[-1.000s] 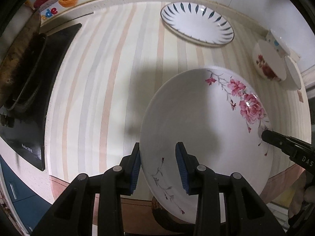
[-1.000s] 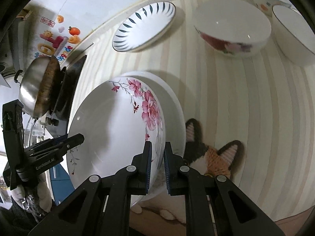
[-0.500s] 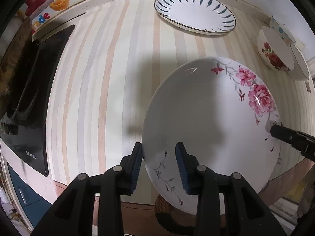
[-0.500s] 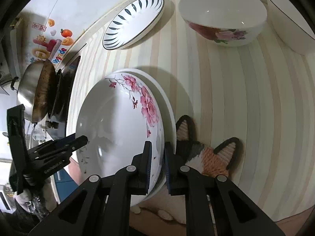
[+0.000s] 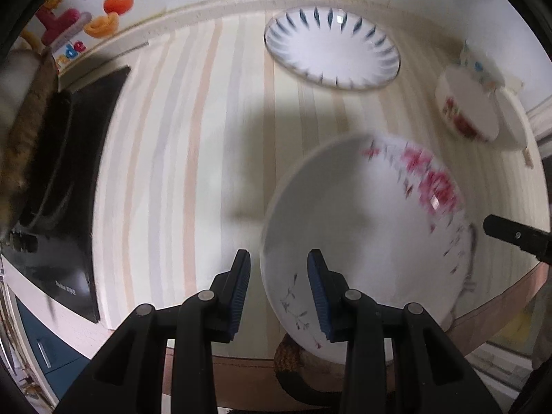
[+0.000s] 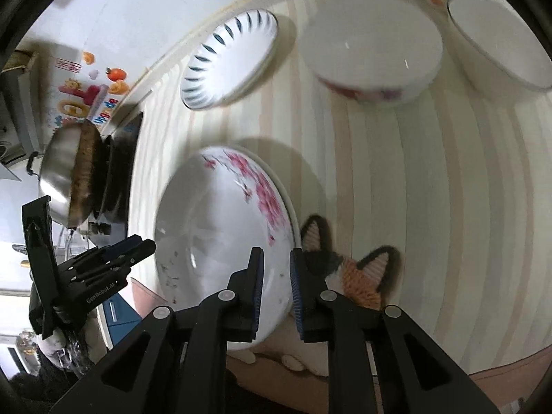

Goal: Organize plates and bowls
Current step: 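Carry the pink-flower plate onto the plain white plate and release, then grasp the blue-striped plate rim with both grippers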

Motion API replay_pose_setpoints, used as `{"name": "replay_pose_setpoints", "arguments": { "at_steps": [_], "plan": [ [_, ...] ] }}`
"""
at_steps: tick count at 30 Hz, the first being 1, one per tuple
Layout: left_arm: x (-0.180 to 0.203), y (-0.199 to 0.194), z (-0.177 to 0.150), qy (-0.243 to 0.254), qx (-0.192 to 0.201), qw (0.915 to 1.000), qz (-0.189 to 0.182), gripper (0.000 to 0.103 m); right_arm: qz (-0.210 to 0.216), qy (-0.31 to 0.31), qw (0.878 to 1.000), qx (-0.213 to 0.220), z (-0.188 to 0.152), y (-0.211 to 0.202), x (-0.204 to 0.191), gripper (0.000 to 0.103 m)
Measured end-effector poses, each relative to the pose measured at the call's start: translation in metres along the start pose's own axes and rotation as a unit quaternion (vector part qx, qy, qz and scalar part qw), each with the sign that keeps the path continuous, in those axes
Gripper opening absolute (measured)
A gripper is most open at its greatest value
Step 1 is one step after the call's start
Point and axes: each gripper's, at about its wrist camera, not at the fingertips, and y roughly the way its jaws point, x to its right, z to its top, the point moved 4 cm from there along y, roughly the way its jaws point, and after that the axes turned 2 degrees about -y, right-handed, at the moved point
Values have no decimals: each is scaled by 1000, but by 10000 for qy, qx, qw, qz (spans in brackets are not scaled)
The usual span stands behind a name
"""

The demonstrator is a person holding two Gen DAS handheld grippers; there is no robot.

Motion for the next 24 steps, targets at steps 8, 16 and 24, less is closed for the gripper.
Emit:
{"name": "replay_pose_setpoints", "arguments": {
  "at_steps": [8,16,24],
  "plan": [
    [-21,-26,80,-384,445,9979,-268,32,6,-318,9978,584,65,-47,-41,42],
    [-38,28,162,-615,138,9975,-324,32,-639,-415,9929,915,173,-27,-44,44],
    [-41,90,212,-480,-348,9977,-320,33,-940,19,9947,418,241,47,-11,44]
  ]
}}
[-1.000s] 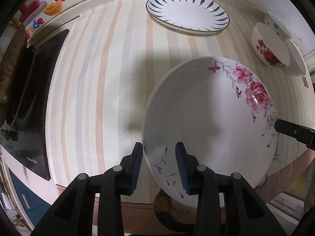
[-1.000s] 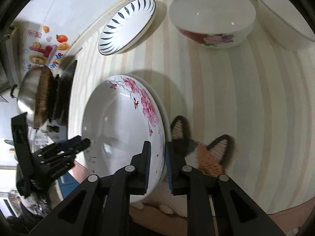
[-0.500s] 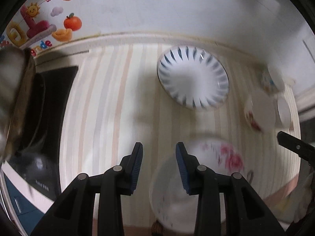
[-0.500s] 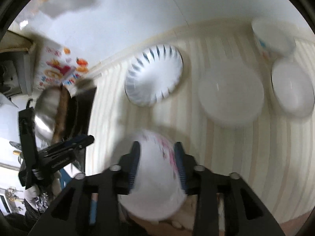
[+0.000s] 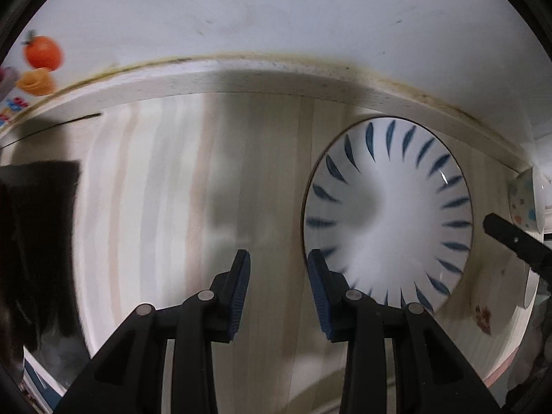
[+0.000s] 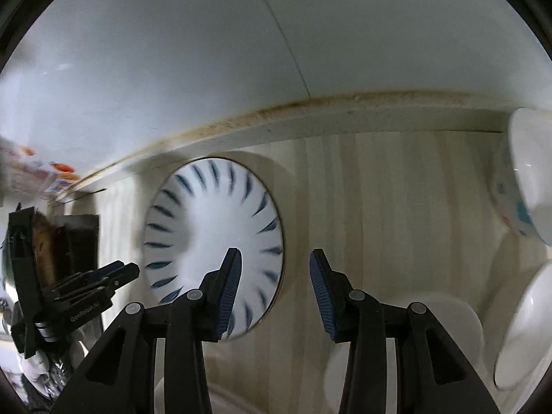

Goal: Organize plates and bowls
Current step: 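Grasp the blue-striped plate rim with both grippers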

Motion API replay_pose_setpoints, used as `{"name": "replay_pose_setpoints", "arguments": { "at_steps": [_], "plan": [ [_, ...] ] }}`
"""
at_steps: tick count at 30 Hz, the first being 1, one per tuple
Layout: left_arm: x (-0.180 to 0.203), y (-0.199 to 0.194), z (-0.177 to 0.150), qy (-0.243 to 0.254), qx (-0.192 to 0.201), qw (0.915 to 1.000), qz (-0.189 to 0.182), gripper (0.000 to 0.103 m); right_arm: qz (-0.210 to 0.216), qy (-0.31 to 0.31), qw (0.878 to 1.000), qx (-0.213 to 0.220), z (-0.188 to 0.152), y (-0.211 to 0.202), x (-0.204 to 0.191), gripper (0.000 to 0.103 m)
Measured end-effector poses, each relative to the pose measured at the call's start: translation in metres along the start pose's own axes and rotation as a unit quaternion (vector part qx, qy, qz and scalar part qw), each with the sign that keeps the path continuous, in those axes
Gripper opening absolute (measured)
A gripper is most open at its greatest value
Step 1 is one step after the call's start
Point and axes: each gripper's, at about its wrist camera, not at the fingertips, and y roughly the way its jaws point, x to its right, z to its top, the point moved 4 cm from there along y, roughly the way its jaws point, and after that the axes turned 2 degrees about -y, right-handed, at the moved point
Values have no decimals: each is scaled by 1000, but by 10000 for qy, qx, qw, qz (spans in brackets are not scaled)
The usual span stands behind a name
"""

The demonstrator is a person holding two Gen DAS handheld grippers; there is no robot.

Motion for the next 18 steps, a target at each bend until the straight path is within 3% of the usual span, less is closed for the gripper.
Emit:
{"name": "replay_pose_setpoints", "arguments": {
  "at_steps": [5,9,11,18],
  "plan": [
    [7,20,17,155,-184,9996,-152,33,33,135,9996,-256,12,28,8,42],
    [18,23,18,387,-133,9989,-235,26,35,64,9993,-363,13,39,7,13],
    [21,22,15,486,-78,9986,-169,21,28,-28,9993,-382,10,41,5,9],
    [24,12,7,534,11,9986,-60,21,-37,-143,9993,-350,5,38,0,9]
  ]
}}
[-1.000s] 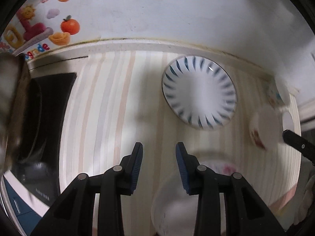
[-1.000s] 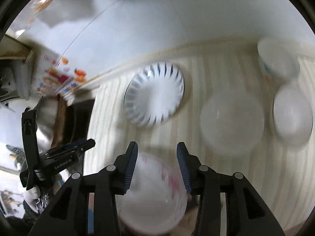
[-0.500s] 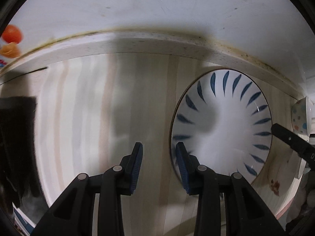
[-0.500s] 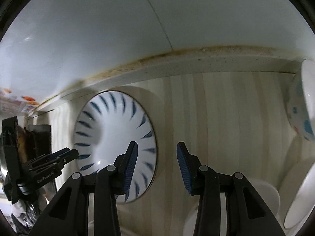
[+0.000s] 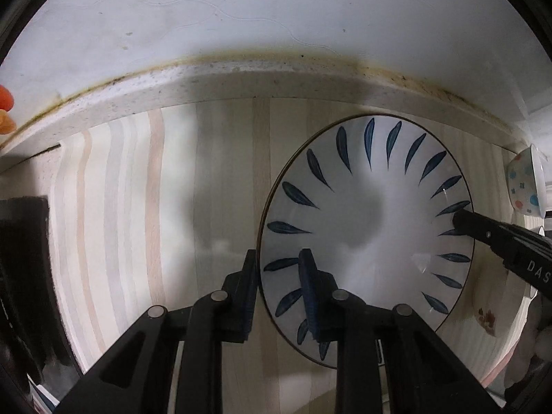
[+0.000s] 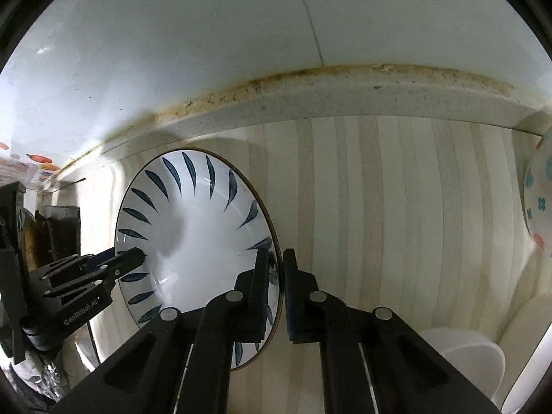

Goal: Organize plates and bowls
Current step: 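Grasp the blue-striped plate rim with both grippers, then carry the blue-striped plate onto the pink-flower plate stack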

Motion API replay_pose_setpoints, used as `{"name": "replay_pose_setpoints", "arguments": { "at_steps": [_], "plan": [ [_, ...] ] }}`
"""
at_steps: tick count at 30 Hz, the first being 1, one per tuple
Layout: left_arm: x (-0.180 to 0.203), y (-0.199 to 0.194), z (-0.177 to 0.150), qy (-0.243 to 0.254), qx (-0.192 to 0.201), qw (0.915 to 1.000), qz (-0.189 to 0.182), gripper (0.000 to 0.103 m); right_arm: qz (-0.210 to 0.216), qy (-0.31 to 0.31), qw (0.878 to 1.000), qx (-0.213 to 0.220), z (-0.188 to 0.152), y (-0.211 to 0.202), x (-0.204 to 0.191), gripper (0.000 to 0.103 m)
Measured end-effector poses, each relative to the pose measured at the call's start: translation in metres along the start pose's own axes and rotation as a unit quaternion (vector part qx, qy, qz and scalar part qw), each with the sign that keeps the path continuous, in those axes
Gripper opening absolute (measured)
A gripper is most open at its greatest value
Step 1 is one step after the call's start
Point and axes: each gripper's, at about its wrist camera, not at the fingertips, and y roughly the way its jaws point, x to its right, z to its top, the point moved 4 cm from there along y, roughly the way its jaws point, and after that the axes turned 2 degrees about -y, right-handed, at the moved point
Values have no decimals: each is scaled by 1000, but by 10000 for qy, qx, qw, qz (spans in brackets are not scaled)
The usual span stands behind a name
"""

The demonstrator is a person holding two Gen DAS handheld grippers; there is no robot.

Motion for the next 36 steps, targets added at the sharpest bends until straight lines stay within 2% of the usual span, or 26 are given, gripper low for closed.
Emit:
{"name": "replay_pose_setpoints", "arguments": {
  "at_steps": [3,13,20,28,36],
  "plan": [
    [1,-11,-6,50,101,9999,68,21,17,-58,10000,20,-4,-7,-3,9],
    [3,-73,-33,146,482,9987,-35,21,245,-233,9994,91,-39,-47,-15,9],
    [8,-108,-84,337,656,9972,-82,21,377,-367,9985,165,-81,-84,-23,9],
    [13,-118,-156,316,587,9977,-134,21,423,-536,9976,65,-151,-109,-27,9],
    [11,-96,-213,222,251,9993,-142,21,473,-611,9968,-197,-221,-105,-25,9]
  ]
}}
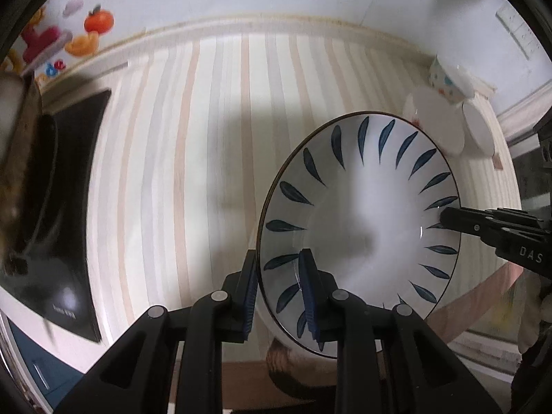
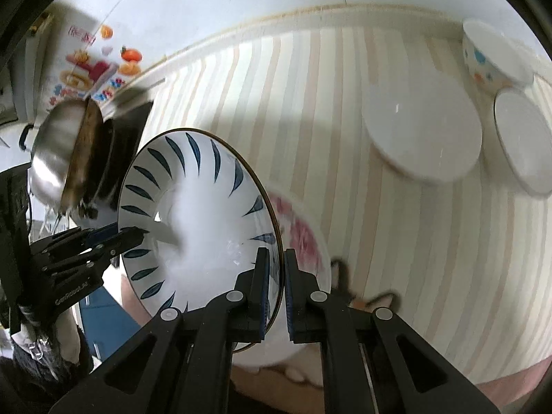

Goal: Organize plates and bowls
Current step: 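Carry the blue-striped plate onto the pink-flower plate stack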

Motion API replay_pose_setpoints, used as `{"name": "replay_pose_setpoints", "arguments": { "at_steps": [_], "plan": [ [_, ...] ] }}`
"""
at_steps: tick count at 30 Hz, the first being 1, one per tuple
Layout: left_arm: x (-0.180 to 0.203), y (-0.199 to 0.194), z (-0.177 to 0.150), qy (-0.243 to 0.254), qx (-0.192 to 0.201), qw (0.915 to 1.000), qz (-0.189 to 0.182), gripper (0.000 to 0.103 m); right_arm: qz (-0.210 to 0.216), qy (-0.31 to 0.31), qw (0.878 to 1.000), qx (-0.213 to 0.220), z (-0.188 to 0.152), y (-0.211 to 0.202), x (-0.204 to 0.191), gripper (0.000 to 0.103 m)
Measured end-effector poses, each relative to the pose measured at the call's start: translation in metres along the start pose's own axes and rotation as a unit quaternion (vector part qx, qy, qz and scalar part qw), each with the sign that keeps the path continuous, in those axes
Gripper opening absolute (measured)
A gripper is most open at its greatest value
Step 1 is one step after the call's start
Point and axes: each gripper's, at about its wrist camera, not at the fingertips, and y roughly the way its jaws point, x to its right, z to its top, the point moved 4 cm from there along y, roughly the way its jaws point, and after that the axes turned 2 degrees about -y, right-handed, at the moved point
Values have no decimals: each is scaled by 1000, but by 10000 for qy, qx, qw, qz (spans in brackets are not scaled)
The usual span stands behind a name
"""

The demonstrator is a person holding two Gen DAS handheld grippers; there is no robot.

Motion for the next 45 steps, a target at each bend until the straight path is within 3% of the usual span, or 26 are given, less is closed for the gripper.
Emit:
{"name": "replay_pose_setpoints", "arguments": {
  "at_steps": [6,17,28,45],
  "plan": [
    [1,21,-20,-112,-174,9998,41,21,10,78,9996,-260,-31,25,10,9],
    [5,45,-16,-4,-210,9994,275,21,-82,309,9987,-403,-36,57,29,9],
    [5,54,-13,96,-303,9987,406,21,-165,308,9986,-400,-29,57,31,13],
    [4,46,-19,-154,-355,9976,566,22,-195,368,9982,-442,-27,47,32,16]
  ]
}}
